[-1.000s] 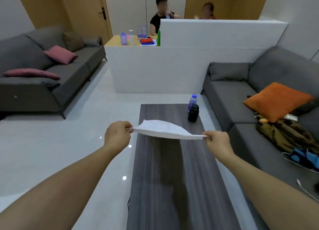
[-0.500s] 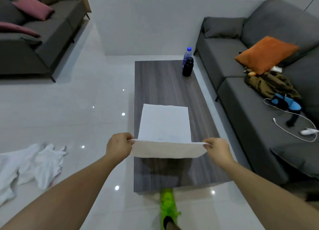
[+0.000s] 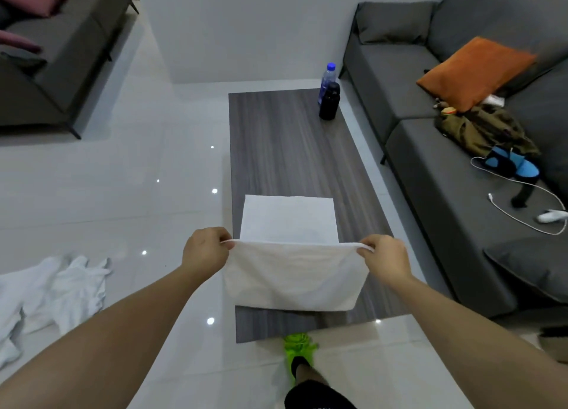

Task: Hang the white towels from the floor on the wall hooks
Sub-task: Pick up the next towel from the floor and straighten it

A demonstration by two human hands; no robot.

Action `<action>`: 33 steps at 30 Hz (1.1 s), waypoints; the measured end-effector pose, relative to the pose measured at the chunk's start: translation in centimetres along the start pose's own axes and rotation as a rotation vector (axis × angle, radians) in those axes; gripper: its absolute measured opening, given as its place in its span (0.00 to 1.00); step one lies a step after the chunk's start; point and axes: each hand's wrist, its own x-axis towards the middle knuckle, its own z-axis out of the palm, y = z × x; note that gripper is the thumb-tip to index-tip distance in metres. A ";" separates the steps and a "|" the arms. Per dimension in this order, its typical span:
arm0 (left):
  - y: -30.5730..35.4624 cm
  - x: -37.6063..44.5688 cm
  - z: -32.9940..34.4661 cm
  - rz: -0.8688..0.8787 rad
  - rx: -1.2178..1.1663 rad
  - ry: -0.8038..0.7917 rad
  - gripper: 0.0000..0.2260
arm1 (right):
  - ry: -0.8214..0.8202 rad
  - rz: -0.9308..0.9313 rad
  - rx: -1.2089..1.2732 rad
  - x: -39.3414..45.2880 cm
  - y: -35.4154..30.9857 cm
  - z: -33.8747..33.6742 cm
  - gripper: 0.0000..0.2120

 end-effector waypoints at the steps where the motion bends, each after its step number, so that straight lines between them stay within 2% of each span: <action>1: 0.4 1.6 0.0 -0.006 0.000 -0.001 0.05 | -0.007 0.002 0.001 1.7 -0.3 0.0 0.04; 10: 5.0 17.4 1.6 -0.057 0.065 0.009 0.05 | -0.082 0.060 0.029 19.0 -2.7 1.5 0.08; 14: 5.3 20.6 4.8 -0.089 0.074 -0.033 0.15 | -0.095 0.122 0.101 22.7 -2.6 3.7 0.15; 19: 3.3 18.2 11.0 -0.250 0.019 -0.202 0.13 | -0.273 0.234 0.154 20.8 -0.7 9.7 0.13; 25: -0.1 9.9 19.0 -0.438 -0.035 -0.487 0.12 | -0.596 0.425 0.135 11.9 2.3 18.3 0.09; 27: -0.7 7.4 21.2 -0.488 -0.052 -0.564 0.10 | -0.699 0.524 0.179 9.0 2.7 20.9 0.08; 30: -0.9 4.8 24.2 -0.650 -0.134 -0.618 0.10 | -0.746 0.867 0.468 5.7 2.5 23.9 0.04; 31: -0.8 4.3 25.2 -0.741 -0.189 -0.627 0.11 | -0.730 0.999 0.586 5.1 2.3 24.6 0.04; 33: -0.5 3.6 27.0 -1.064 -0.456 -0.613 0.13 | -0.633 1.234 0.830 4.4 1.9 26.0 0.05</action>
